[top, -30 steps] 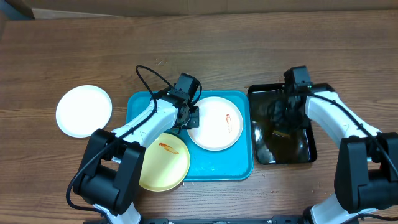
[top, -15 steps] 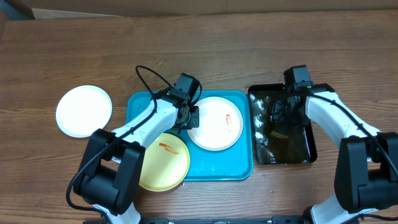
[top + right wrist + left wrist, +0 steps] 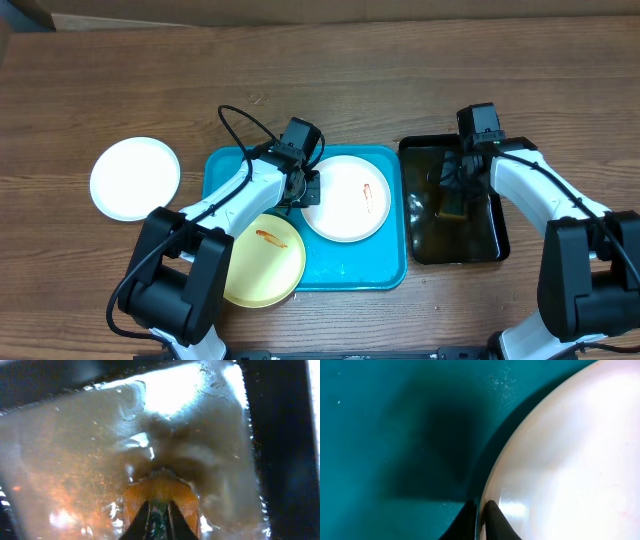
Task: Clean dirty plates on tray and stack at the side
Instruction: 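Rub the sponge in the water of the black tray with the right gripper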
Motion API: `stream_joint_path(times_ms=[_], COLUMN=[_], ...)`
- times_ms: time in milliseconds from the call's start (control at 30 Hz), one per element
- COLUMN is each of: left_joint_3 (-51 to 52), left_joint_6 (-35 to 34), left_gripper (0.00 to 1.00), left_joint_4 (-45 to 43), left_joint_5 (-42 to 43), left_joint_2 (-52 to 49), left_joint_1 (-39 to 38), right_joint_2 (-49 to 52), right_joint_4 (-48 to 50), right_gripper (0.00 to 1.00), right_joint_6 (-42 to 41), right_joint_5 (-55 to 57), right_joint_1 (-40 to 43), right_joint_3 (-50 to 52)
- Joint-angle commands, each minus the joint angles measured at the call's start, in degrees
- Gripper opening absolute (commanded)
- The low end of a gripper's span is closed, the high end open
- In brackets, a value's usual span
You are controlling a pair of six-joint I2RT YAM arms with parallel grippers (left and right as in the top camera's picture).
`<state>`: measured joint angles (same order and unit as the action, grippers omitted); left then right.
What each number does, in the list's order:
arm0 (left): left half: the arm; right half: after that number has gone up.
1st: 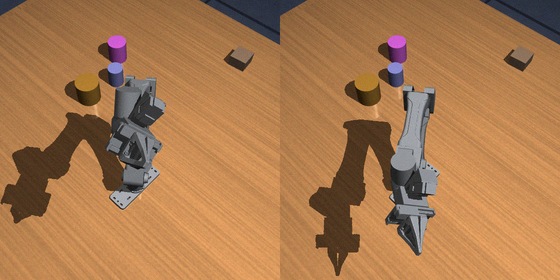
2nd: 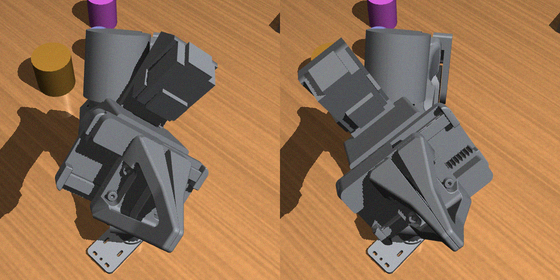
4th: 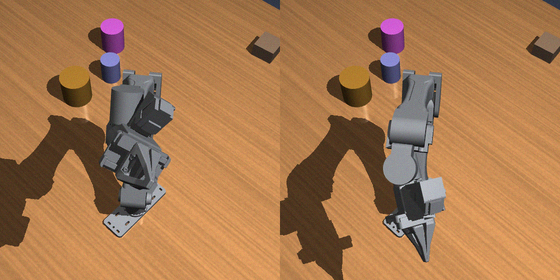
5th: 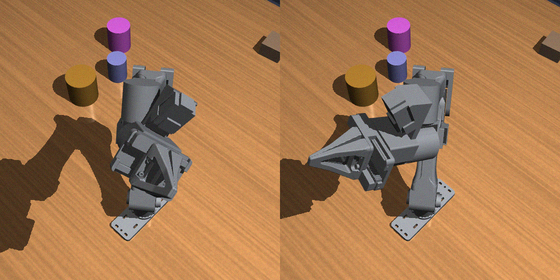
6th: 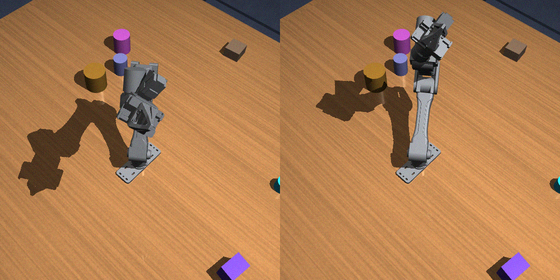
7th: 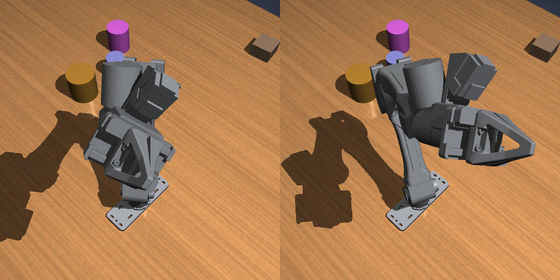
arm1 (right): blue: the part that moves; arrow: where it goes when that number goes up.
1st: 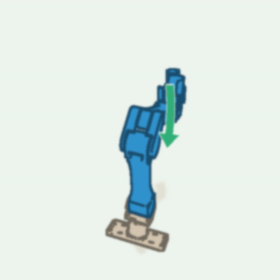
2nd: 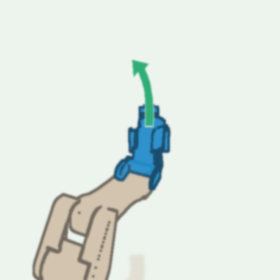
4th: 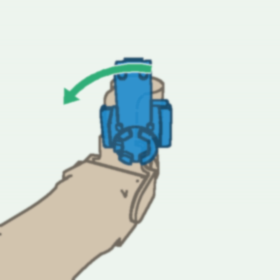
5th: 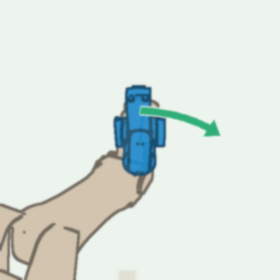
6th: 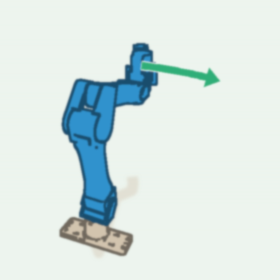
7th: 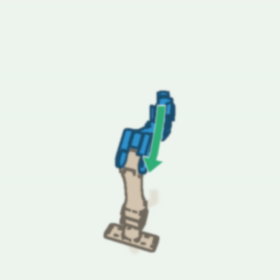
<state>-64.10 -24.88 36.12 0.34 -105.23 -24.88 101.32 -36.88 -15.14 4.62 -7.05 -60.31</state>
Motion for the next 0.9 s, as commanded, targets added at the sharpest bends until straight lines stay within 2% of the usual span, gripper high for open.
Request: stream_joint_path(times_ms=[0, 33, 100, 167, 233, 367, 433, 633, 767, 833, 867], left_joint_3=[0.35, 0.35, 0.35, 0.35, 0.35, 0.35, 0.35, 0.35, 0.35, 0.35, 0.35], left_joint_6=[0.46, 0.46, 0.46, 0.48, 0.48, 0.46, 0.46, 0.44, 0.44, 0.44, 0.44], left_gripper=[0.1, 0.1, 0.1, 0.1, 0.1, 0.11, 0.11, 0.15, 0.15, 0.16, 0.16], left_joint_4=[-0.22, -0.22, -0.22, -0.22, -0.2, -0.2, -0.2, -1.03, -1.07, -1.09, -1.09], left_joint_5=[-0.98, -0.98, -1.01, -1.01, -1.01, -0.98, -0.96, -0.94, -0.94, -0.94, -0.94], left_joint_2=[0.98, 0.98, 0.98, 0.98, 0.98, 0.98, 0.98, 0.98, 0.98, 0.98, 0.98], left_joint_1=[0.2, 0.2, 0.2, 0.2, 0.2, 0.2, 0.2, 0.17, 0.17, 0.17, 0.17], right_joint_2=[0.48, 0.46, 0.35, 0.15, 0.15, 0.2, 0.28, 0.66, 0.66, 0.66, 0.66], right_joint_4=[1.14, 1.05, -0.31, -2.73, -5.22, -8.87, -10.4, -6.88, -4.17, -3.98, -3.72], right_gripper=[0.09, 0.19, 0.56, 0.68, 0.72, 0.72, 0.67, 0.6, 0.42, 0.38, 0.28], right_joint_6=[-0.09, -0.04, 0.17, 0.17, 0.2, 0.33, 0.28, 0.13, 0.13, 0.17, 0.17], right_joint_5=[-2.86, -2.82, -2.8, -2.8, -2.8, -2.82, -2.84, -5.16, -5.18, -5.4, -5.84], right_joint_1=[-0.02, 0.0, 0.04, 0.04, 0.04, 0.02, 0.02, -0.09, -0.07, -0.07, -0.07], right_joint_3=[0.22, -0.22, -1.73, -3.67, -5.27, -5.46, -4.85, 0.13, 2.4, 2.4, 2.38])
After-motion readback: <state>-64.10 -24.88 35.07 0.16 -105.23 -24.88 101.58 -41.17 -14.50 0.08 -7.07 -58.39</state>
